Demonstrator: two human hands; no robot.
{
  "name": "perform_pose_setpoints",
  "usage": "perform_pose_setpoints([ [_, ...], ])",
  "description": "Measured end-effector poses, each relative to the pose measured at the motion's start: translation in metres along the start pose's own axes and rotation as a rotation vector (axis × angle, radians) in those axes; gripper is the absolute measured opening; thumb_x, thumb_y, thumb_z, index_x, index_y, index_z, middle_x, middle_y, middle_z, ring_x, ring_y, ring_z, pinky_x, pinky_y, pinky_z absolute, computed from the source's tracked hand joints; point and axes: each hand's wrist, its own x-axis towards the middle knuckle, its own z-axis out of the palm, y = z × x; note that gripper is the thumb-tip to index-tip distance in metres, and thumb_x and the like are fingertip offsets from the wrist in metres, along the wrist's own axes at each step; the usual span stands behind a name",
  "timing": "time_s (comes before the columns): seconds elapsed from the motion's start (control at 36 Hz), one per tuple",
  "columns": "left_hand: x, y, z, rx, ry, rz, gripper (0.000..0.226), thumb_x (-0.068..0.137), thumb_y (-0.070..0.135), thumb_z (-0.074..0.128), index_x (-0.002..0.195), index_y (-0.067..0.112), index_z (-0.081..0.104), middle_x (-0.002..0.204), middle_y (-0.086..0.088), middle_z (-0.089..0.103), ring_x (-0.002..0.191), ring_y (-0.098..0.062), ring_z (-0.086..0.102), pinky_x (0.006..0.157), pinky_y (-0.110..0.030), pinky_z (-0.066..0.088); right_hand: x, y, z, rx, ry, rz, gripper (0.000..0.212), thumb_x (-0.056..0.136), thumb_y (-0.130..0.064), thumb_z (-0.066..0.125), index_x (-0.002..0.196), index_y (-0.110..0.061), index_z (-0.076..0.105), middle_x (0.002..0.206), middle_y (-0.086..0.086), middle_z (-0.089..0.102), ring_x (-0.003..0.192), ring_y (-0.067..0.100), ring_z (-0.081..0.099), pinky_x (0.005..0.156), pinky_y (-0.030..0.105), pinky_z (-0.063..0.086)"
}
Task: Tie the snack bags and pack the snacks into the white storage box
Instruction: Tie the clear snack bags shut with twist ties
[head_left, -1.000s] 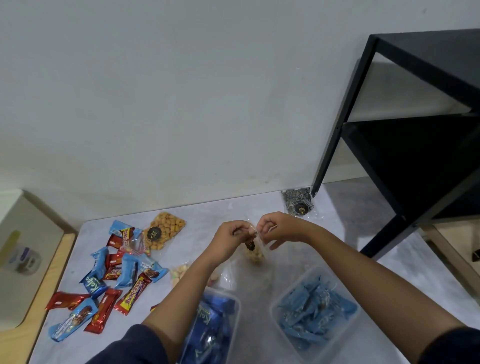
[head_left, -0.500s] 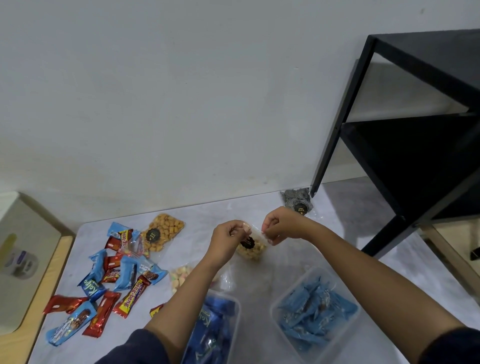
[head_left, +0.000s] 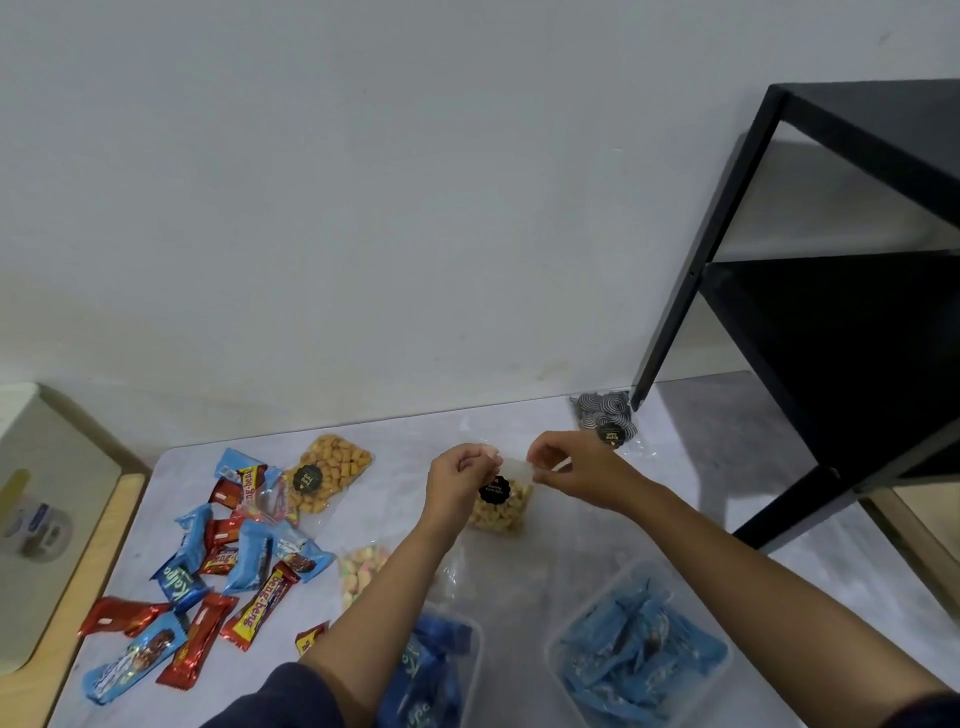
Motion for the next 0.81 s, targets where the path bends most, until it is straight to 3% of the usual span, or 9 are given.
perform_pose_setpoints([
  [0.11,0.007,-0.014,0.002,0.277,0.04,0.103,0.01,0.087,0.02,0.063,0.095,0.02,0.059,0.095,0.003,0.06,0.091,-0.014,0.056,0.077,-0.022,0.048,0.012,0.008,0.006,-0.057,0.154,-0.034,0.008,0.081,-0.003,0.066,0.082,-0.01,0.069,0.074,-0.004,0.065,0.073,0.012,0.063,0.068,0.018,0.051],
  [0.22,0.013,-0.038,-0.005,0.66,0.092,0.267,0.061,0.081,0.023,0.069,0.134,0.018,0.037,0.131,0.002,0.034,0.121,-0.013,0.036,0.097,-0.018,0.035,0.025,0.012,0.007,-0.067,0.236,-0.061,0.006,0.082,-0.003,0.066,0.084,-0.007,0.07,0.079,-0.003,0.066,0.077,0.013,0.063,0.069,0.011,0.049],
  [0.33,0.029,-0.061,-0.01,0.784,0.017,0.23,0.093,0.076,0.023,0.071,0.147,0.024,0.012,0.149,-0.005,0.018,0.135,-0.017,0.023,0.101,-0.02,0.03,0.04,0.016,0.004,0.008,0.308,-0.045,0.008,0.082,-0.002,0.066,0.087,-0.007,0.071,0.081,-0.004,0.066,0.076,0.002,0.061,0.069,0.005,0.047],
  [0.42,0.042,-0.066,-0.006,0.654,-0.041,0.226,0.087,0.082,0.027,0.065,0.147,0.031,0.009,0.143,0.005,0.029,0.13,-0.01,0.033,0.106,-0.029,0.036,0.053,0.019,0.001,0.081,0.365,-0.033,0.009,0.082,-0.003,0.068,0.088,-0.008,0.072,0.08,-0.008,0.066,0.077,-0.008,0.061,0.069,0.004,0.046],
  [0.47,0.048,-0.064,-0.002,0.595,-0.033,0.215,0.084,0.086,0.021,0.061,0.147,0.031,0.003,0.133,0.01,0.03,0.121,-0.003,0.034,0.101,-0.02,0.032,0.063,0.02,0.0,0.114,0.395,-0.029,0.008,0.082,-0.004,0.068,0.088,-0.008,0.072,0.08,-0.009,0.065,0.078,-0.012,0.06,0.068,0.003,0.046],
  [0.61,0.07,-0.067,0.003,0.56,0.024,0.313,0.082,0.087,0.006,0.056,0.139,0.042,0.003,0.119,-0.002,0.04,0.108,-0.013,0.048,0.097,-0.022,0.04,0.089,0.022,0.002,0.239,0.551,0.017,0.007,0.079,-0.006,0.072,0.085,-0.011,0.069,0.079,-0.006,0.066,0.075,-0.008,0.061,0.07,0.007,0.048],
  [0.69,0.088,-0.068,-0.001,0.591,0.044,0.347,0.088,0.083,0.0,0.056,0.139,0.041,0.002,0.112,-0.002,0.04,0.1,-0.012,0.047,0.086,-0.011,0.037,0.106,0.023,0.006,0.343,0.638,0.067,0.01,0.079,-0.004,0.072,0.083,-0.012,0.067,0.077,-0.005,0.065,0.071,-0.007,0.06,0.069,0.008,0.048],
  [0.81,0.105,-0.066,-0.012,0.617,0.054,0.362,0.09,0.082,-0.001,0.059,0.14,0.036,0.001,0.11,0.0,0.042,0.098,-0.009,0.046,0.084,-0.01,0.037,0.124,0.023,0.014,0.379,0.663,0.126,0.01,0.08,-0.01,0.072,0.085,-0.016,0.066,0.077,-0.009,0.064,0.071,-0.003,0.059,0.066,0.007,0.048],
])
